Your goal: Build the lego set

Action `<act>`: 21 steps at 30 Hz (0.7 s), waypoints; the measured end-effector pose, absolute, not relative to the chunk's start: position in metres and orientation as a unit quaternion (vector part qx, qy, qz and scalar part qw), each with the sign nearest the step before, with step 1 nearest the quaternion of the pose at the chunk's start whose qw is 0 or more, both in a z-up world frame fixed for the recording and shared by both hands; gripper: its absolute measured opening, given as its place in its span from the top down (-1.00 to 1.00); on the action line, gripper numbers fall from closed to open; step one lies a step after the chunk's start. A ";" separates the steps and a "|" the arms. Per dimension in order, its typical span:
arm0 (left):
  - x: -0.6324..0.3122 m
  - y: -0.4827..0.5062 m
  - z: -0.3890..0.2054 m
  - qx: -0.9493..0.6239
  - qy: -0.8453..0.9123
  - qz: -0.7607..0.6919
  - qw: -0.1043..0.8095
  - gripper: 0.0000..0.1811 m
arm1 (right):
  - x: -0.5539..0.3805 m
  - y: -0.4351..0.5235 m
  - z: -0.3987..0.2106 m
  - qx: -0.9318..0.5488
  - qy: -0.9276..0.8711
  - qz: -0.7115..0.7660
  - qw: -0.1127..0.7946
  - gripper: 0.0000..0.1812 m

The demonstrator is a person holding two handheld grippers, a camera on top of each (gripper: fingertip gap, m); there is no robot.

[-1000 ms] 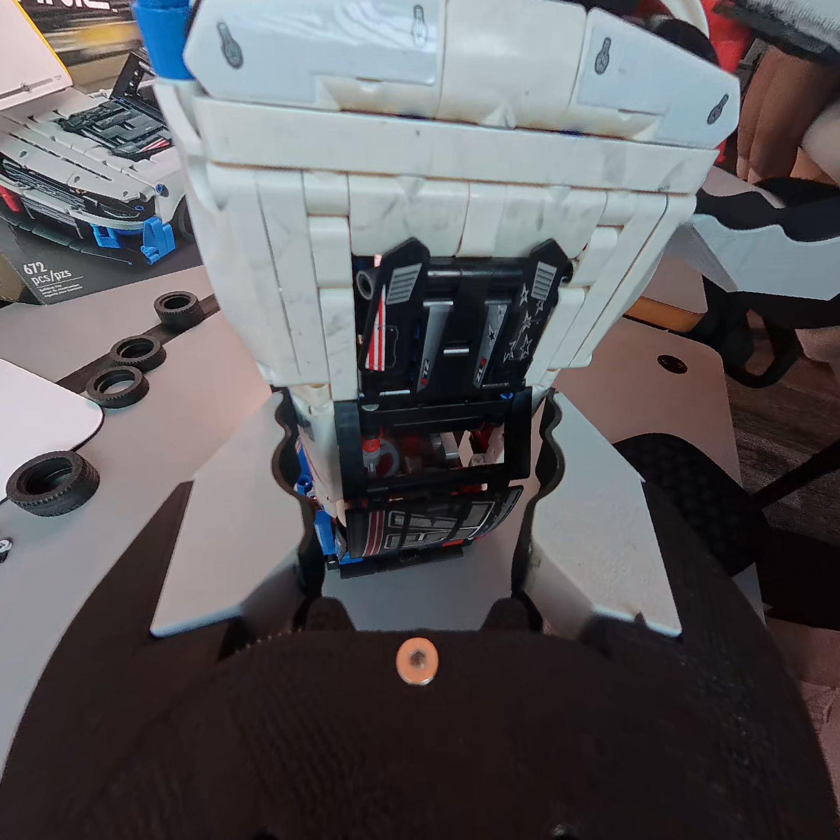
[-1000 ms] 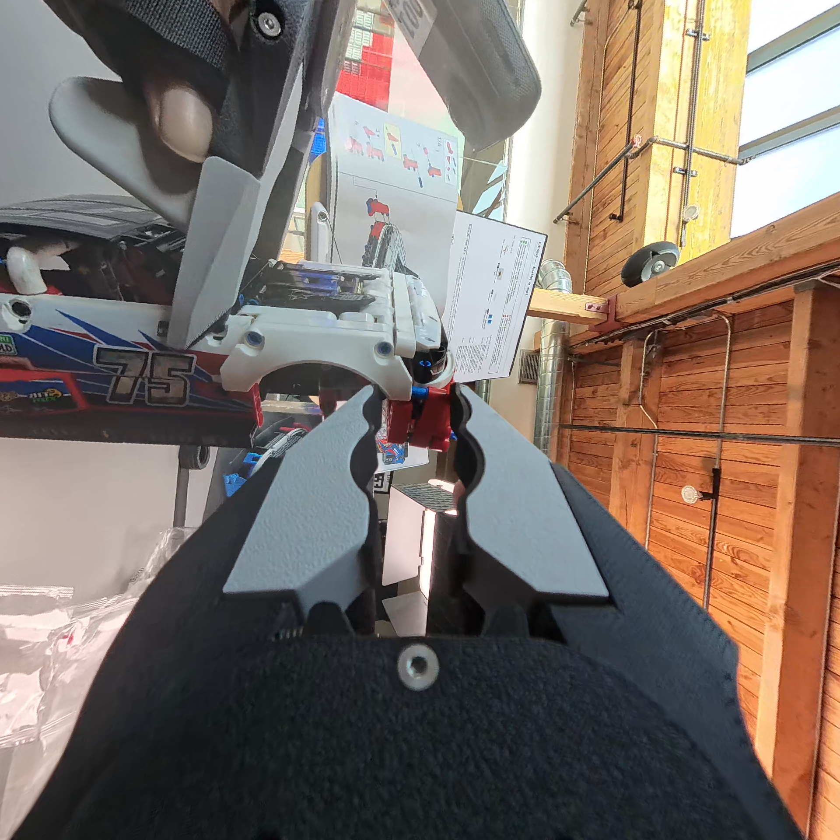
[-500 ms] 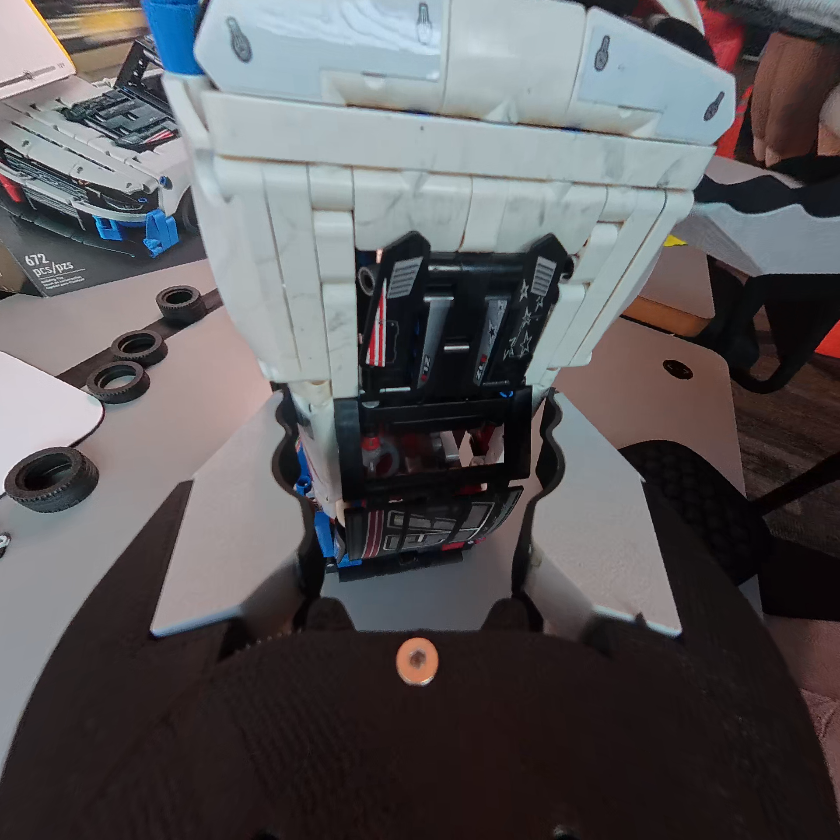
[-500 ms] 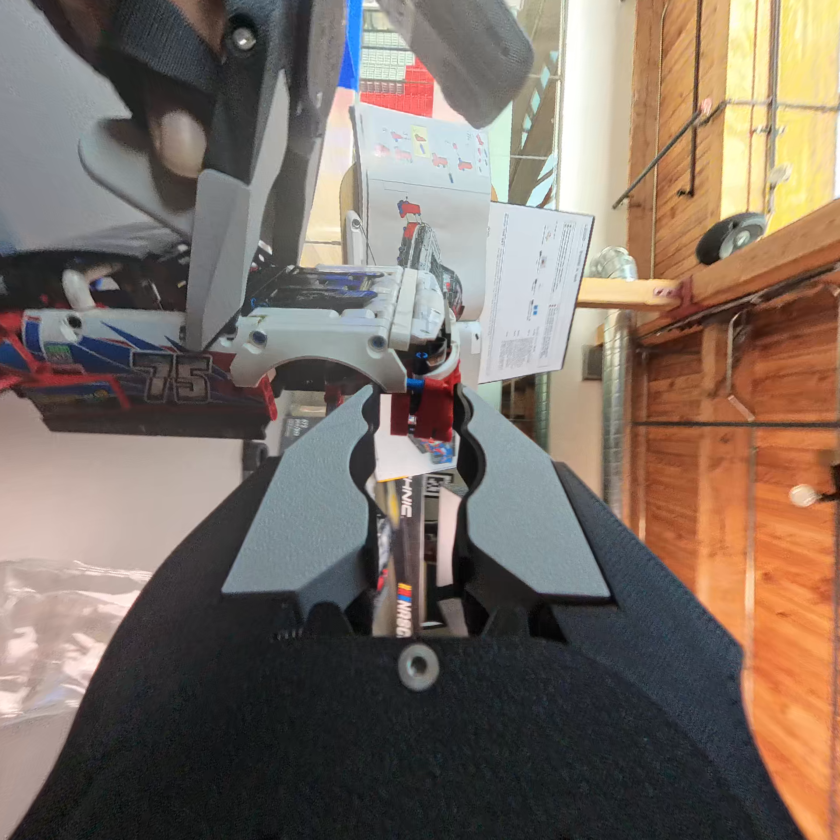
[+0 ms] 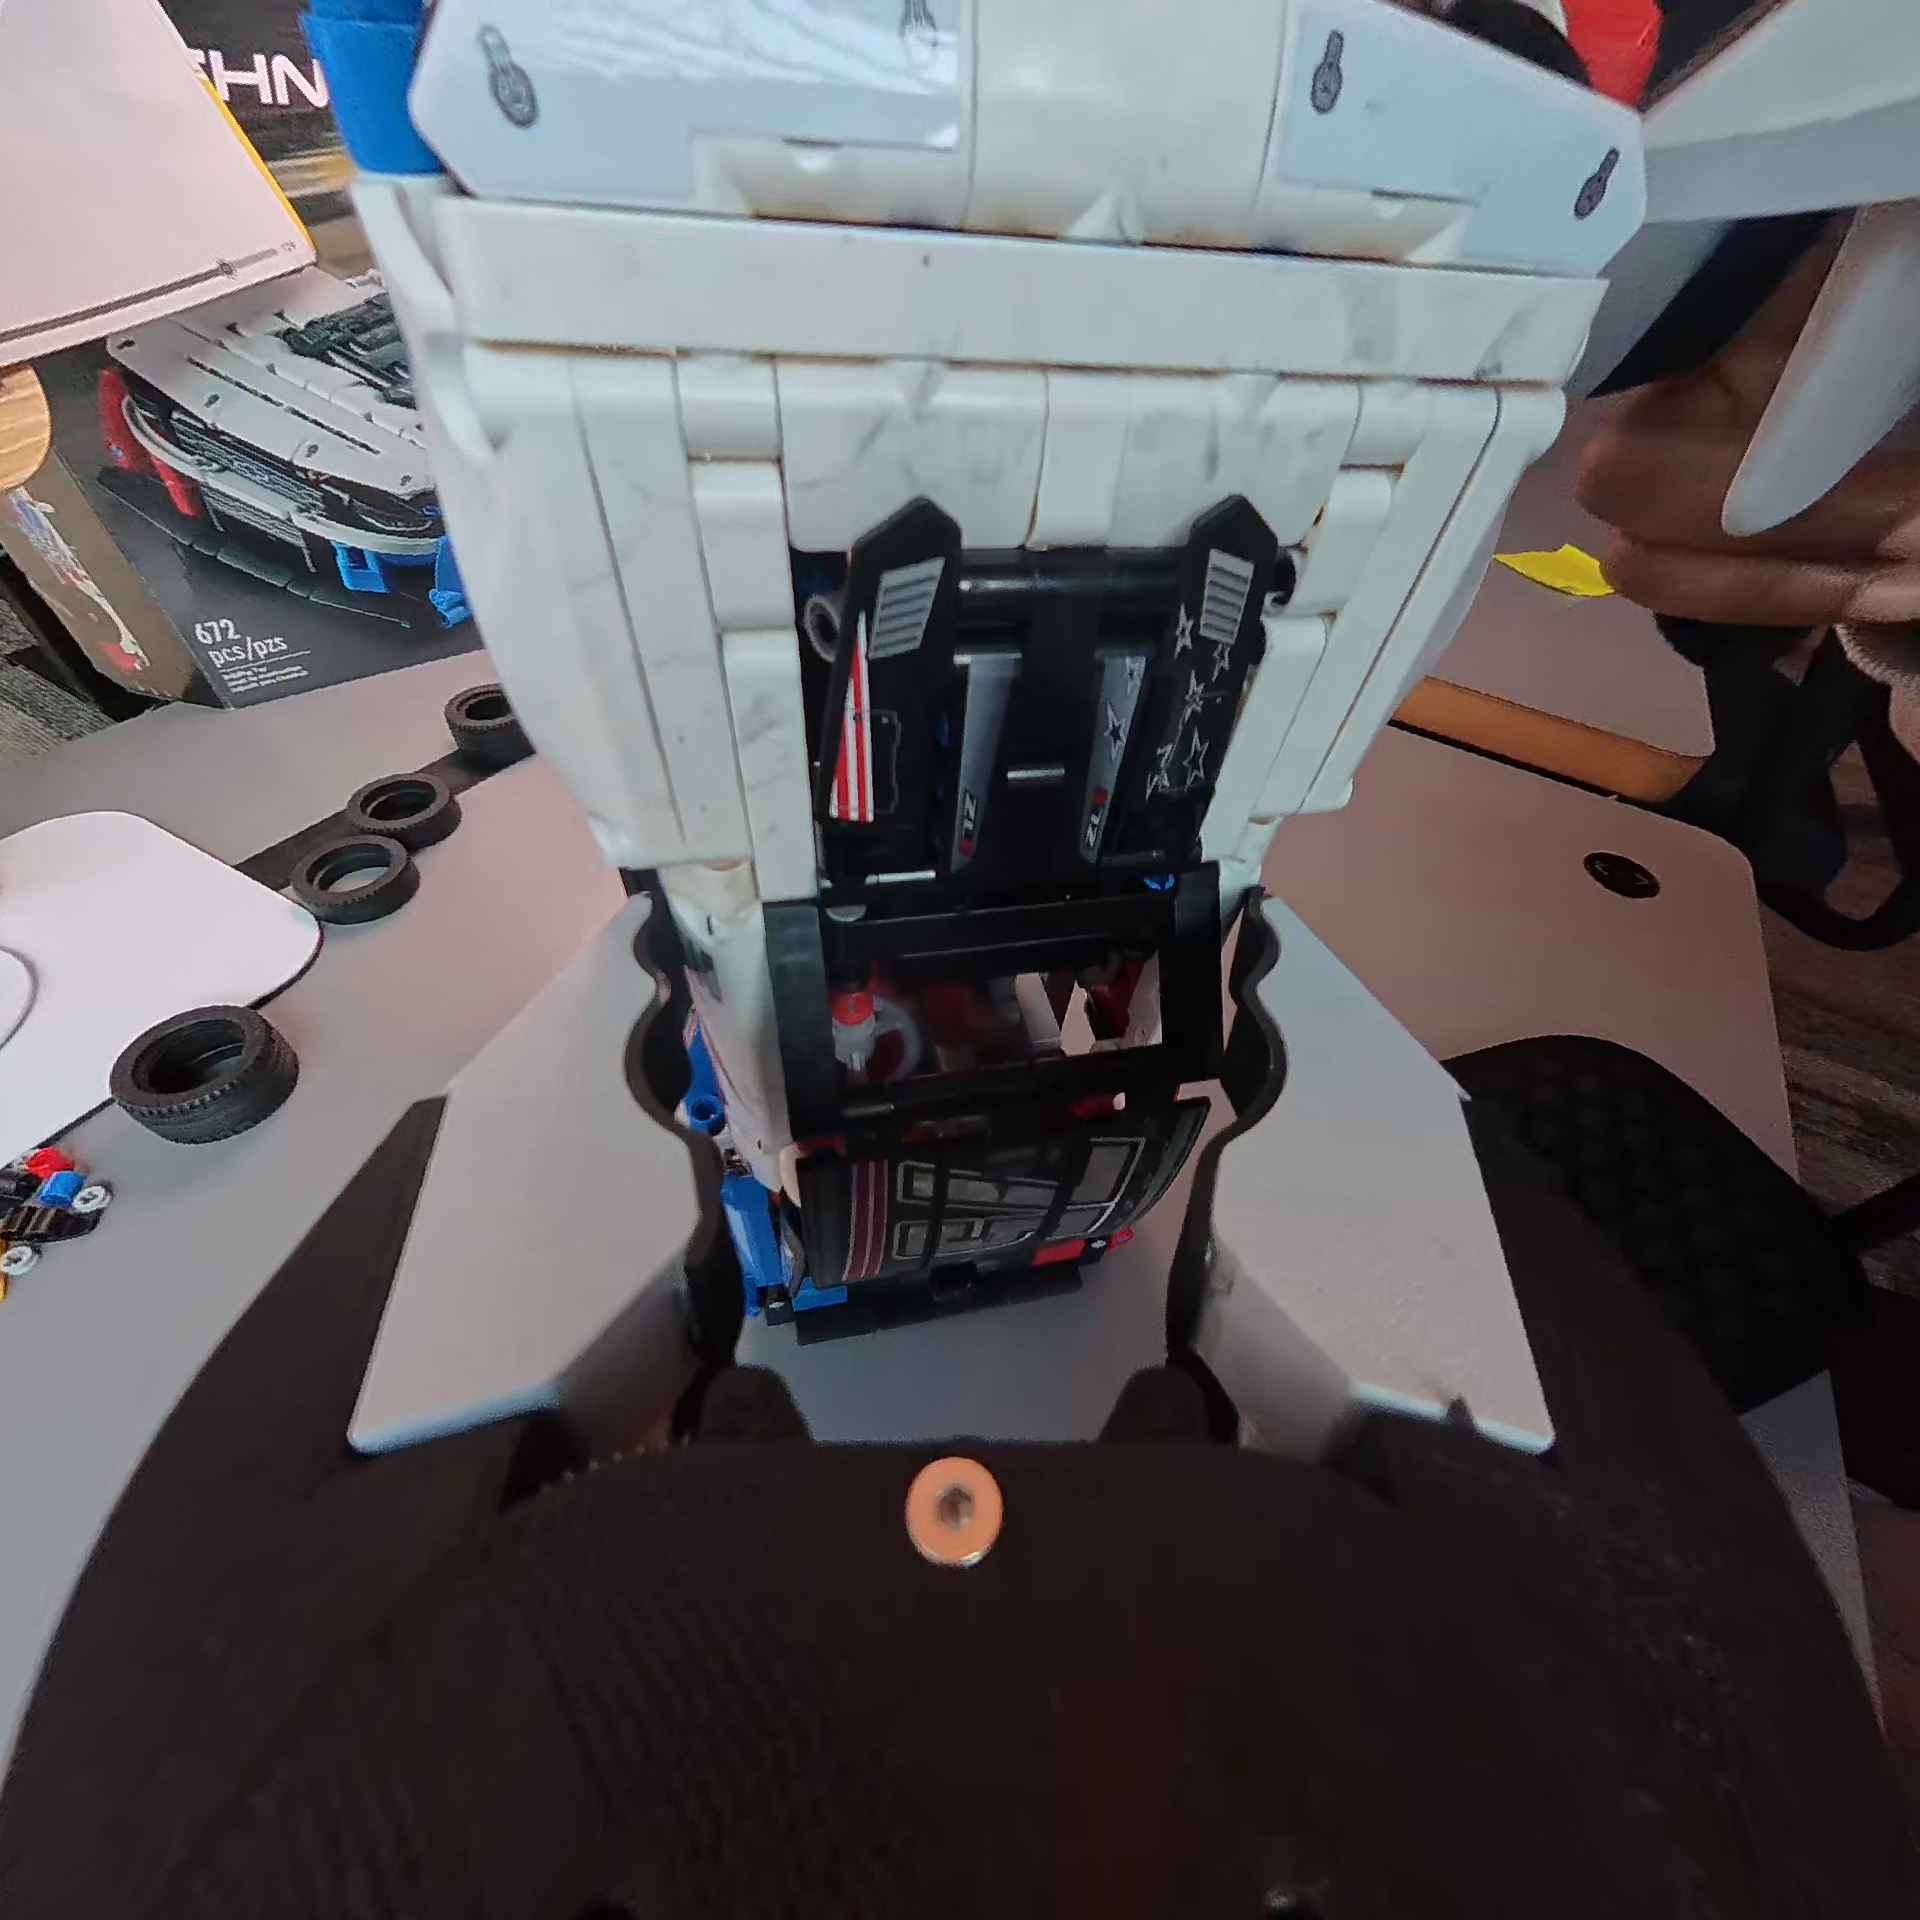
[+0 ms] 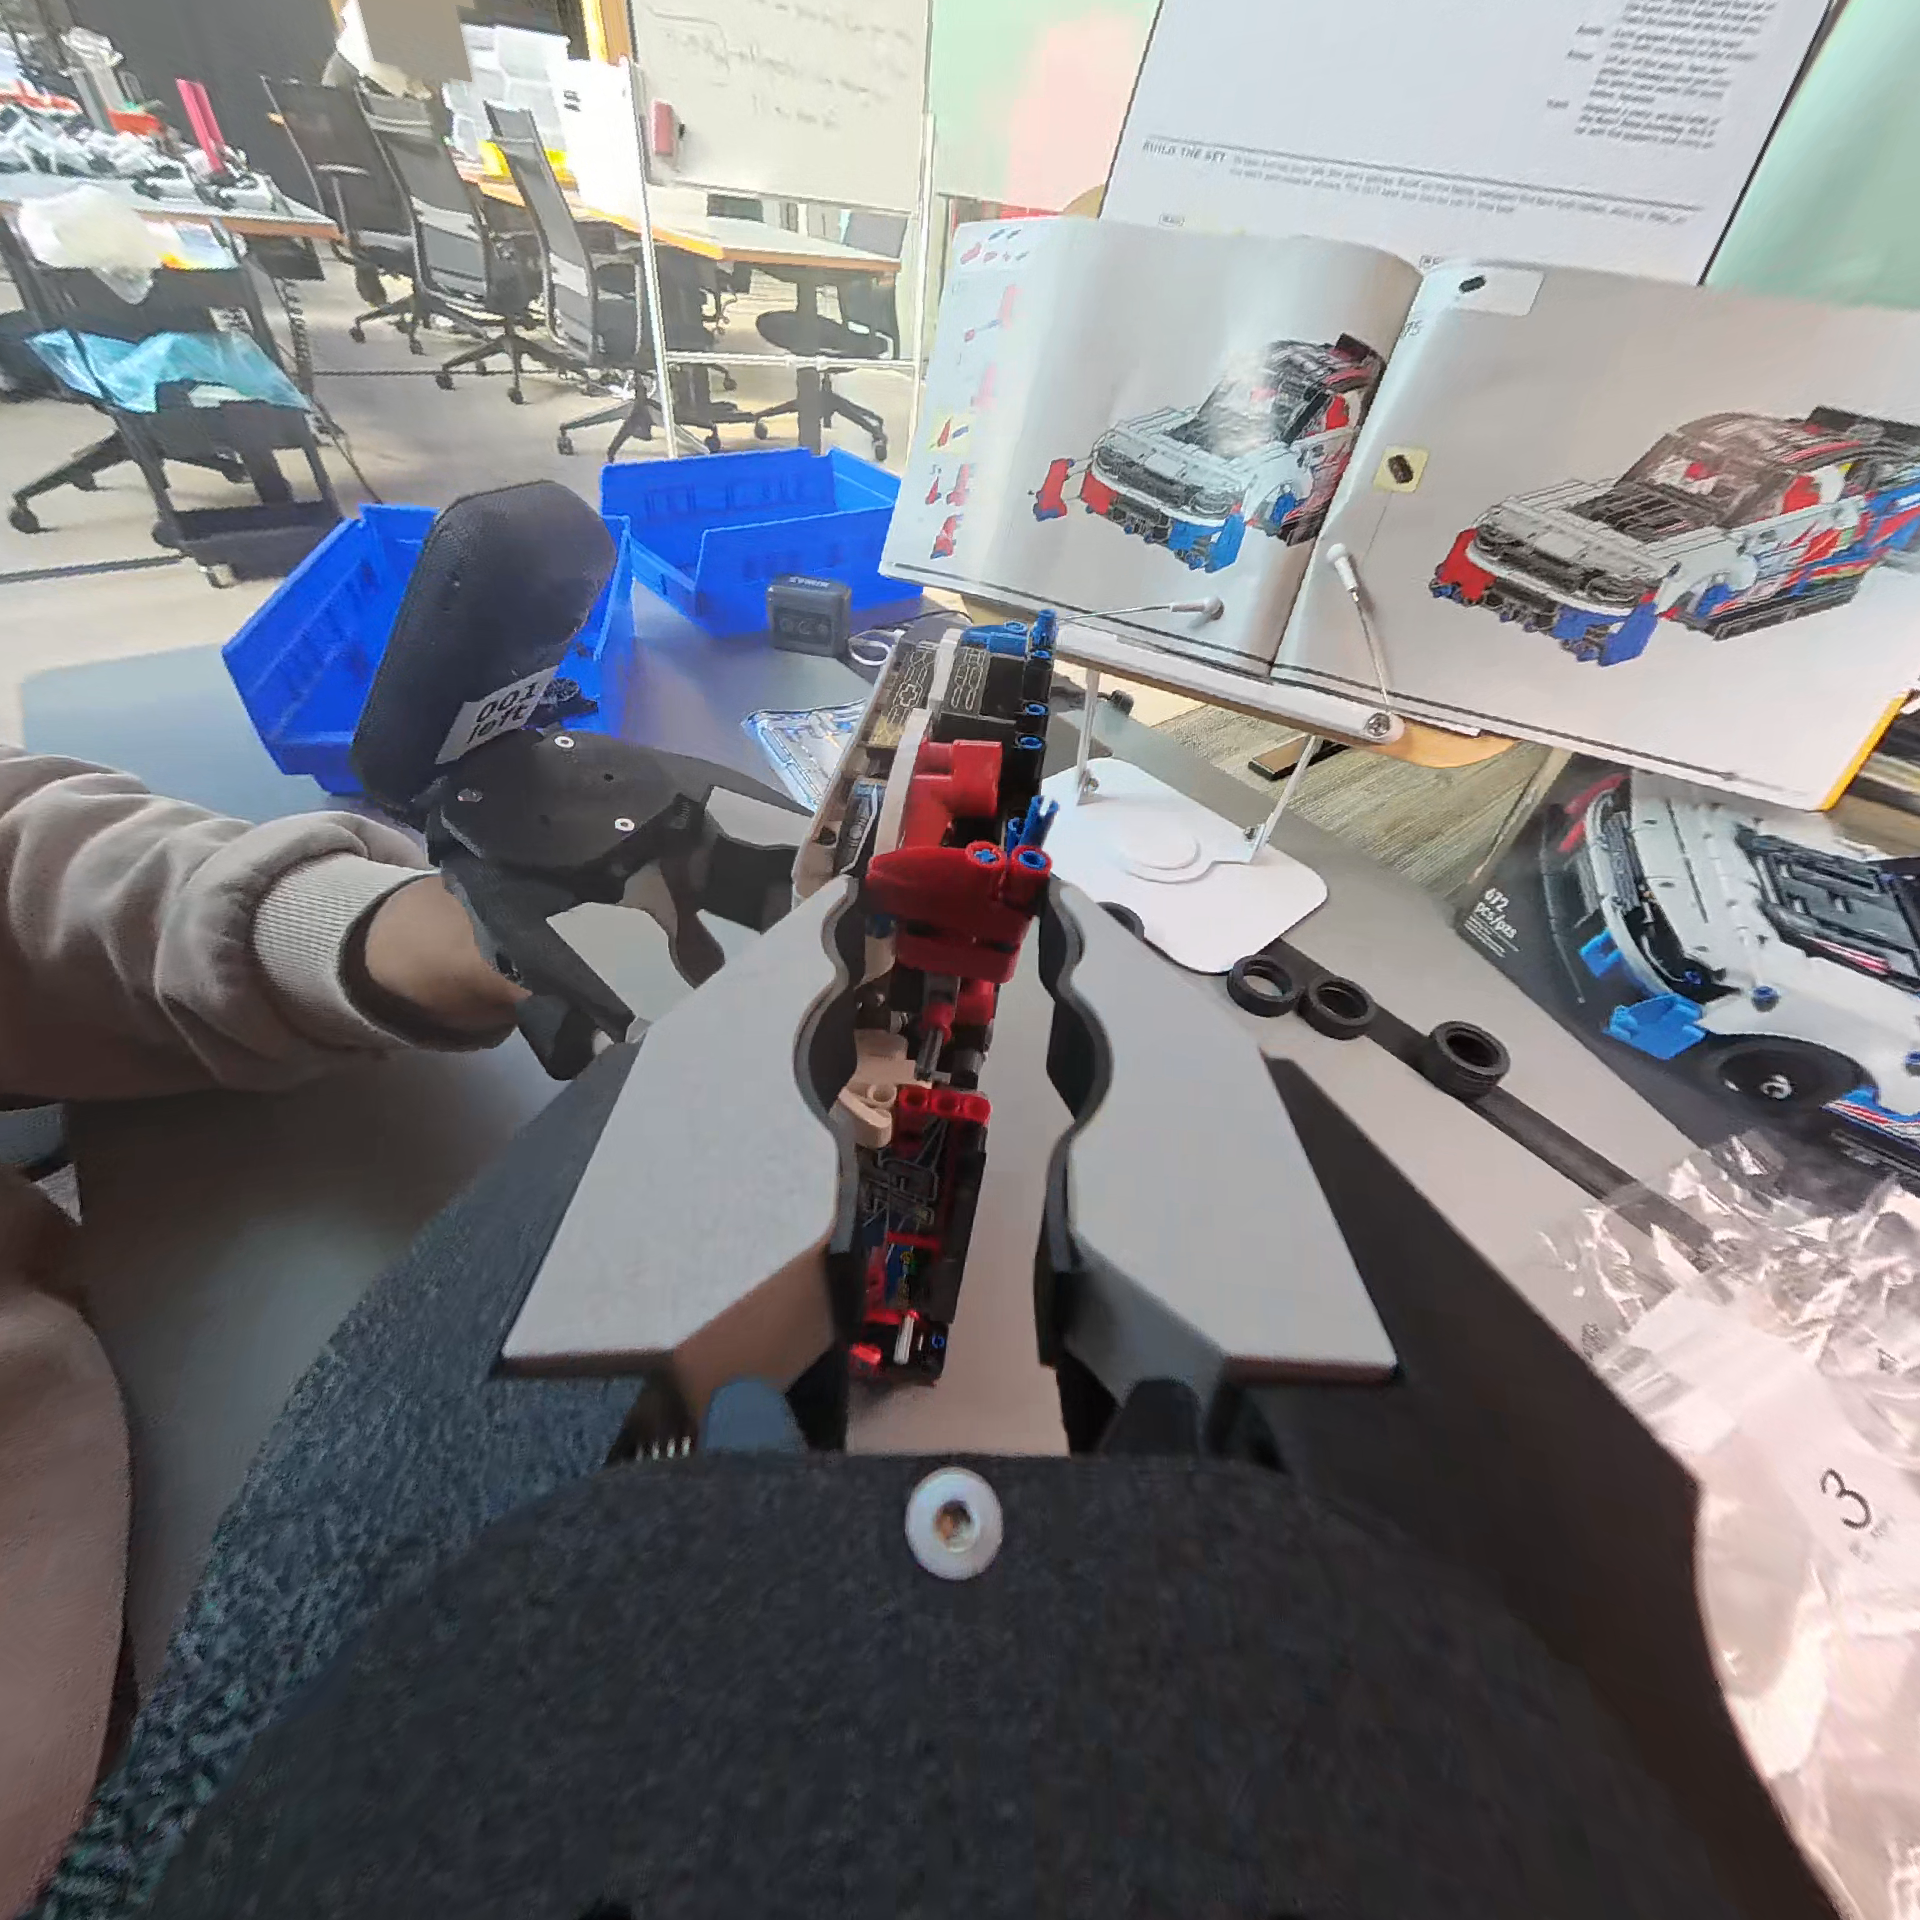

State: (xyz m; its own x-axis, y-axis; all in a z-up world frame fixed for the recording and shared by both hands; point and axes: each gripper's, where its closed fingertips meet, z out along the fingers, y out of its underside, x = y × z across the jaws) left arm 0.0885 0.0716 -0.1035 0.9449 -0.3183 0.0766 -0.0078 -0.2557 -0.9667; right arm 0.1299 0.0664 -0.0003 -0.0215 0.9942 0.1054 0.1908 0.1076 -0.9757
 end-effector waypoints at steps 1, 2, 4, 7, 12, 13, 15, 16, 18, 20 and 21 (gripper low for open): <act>0.088 0.071 -0.104 -0.782 0.106 -0.125 0.602 -0.14 | 0.131 0.067 -0.001 -0.512 -0.584 0.418 0.471 0.66; 0.088 0.071 -0.104 -0.781 0.108 -0.123 0.602 -0.14 | 0.131 0.068 -0.001 -0.507 -0.593 0.411 0.471 0.66; 0.089 0.071 -0.104 -0.782 0.111 -0.122 0.602 -0.14 | 0.132 0.069 -0.002 -0.495 -0.611 0.397 0.473 0.67; 0.090 0.071 -0.104 -0.782 0.116 -0.123 0.600 -0.13 | 0.133 0.068 -0.001 -0.462 -0.643 0.367 0.488 0.66; 0.090 0.071 -0.104 -0.781 0.117 -0.125 0.600 -0.13 | 0.133 0.069 0.000 -0.450 -0.657 0.365 0.483 0.66; 0.090 0.071 -0.104 -0.781 0.117 -0.127 0.601 -0.13 | 0.133 0.072 0.000 -0.463 -0.648 0.373 0.476 0.66; 0.089 0.072 -0.104 -0.780 0.116 -0.131 0.601 -0.12 | 0.133 0.074 0.000 -0.465 -0.634 0.389 0.480 0.66; 0.089 0.072 -0.104 -0.779 0.116 -0.131 0.601 -0.13 | 0.133 0.075 0.000 -0.469 -0.624 0.401 0.479 0.66; 0.089 0.072 -0.104 -0.778 0.116 -0.133 0.603 -0.12 | 0.134 0.076 -0.001 -0.483 -0.603 0.429 0.468 0.66; 0.089 0.072 -0.104 -0.778 0.115 -0.134 0.603 -0.12 | 0.135 0.077 -0.002 -0.491 -0.590 0.438 0.469 0.67; 0.089 0.072 -0.104 -0.777 0.115 -0.134 0.604 -0.12 | 0.135 0.078 -0.003 -0.494 -0.588 0.436 0.469 0.67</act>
